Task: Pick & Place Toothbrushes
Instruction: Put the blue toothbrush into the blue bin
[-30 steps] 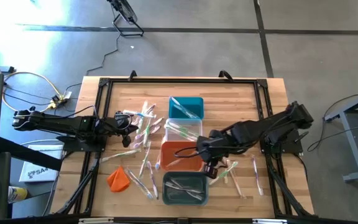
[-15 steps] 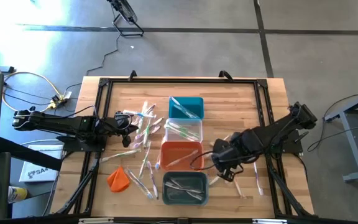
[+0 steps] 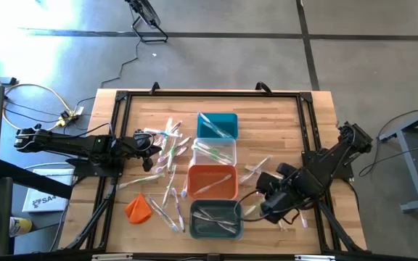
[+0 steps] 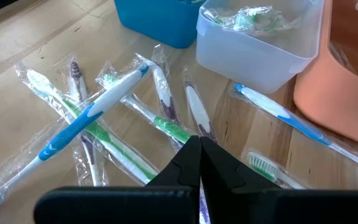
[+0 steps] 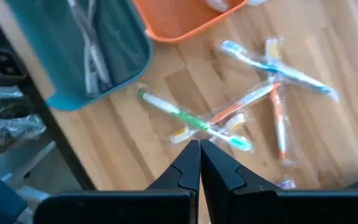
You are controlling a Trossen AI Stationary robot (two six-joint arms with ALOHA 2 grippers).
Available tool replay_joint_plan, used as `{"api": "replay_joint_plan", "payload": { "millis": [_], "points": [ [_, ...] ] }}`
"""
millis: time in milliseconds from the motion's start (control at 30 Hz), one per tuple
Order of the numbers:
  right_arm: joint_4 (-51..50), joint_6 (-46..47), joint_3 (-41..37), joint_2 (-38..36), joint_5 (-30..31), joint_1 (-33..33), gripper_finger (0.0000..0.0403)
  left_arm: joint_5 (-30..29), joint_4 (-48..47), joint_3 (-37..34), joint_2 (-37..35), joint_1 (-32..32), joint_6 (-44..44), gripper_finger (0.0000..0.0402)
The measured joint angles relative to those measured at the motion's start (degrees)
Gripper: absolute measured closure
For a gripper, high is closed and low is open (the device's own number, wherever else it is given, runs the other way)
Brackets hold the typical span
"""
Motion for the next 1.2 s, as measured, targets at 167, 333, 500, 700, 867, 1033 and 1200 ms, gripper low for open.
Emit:
{"api": "replay_joint_plan", "payload": {
  "millis": [167, 333, 500, 700, 867, 1033, 1200],
  "points": [
    [0.43, -1.86, 0.0, 0.85, -0.05, -0.06, 0.0399, 0.0, 0.0, 0.0, -0.01, 0.0, 0.0, 0.0401],
    [0.72, -5.87, 0.0, 2.52, -1.3, -0.13, 0.0399, -0.02, 0.0, 0.0, -0.01, -0.01, 0.0, 0.0401],
    [0.71, -9.47, 0.0, 4.72, -1.3, -0.13, 0.0399, -0.01, -0.01, 0.0, 0.0, -0.01, -0.01, 0.0401],
    [0.65, -11.23, -0.02, 6.46, -0.83, -1.01, 0.0399, 0.0, 0.0, 0.0, 0.0, -0.01, -0.01, 0.0401],
    [-0.1, -12.14, -0.02, 6.2, 1.52, -2.53, 0.04, -0.02, 0.0, 0.0, -0.01, -0.01, 0.0, 0.0401],
    [-0.27, -16.71, -0.02, 6.04, 1.32, -4.19, 0.04, -0.02, 0.0, 0.0, -0.01, -0.01, 0.0, 0.0401],
    [-0.96, -19.17, -0.02, 6.04, 2.62, -5.64, 0.04, -0.02, -0.02, 0.0, 0.01, -0.01, -0.01, 0.0401]
  ]
}}
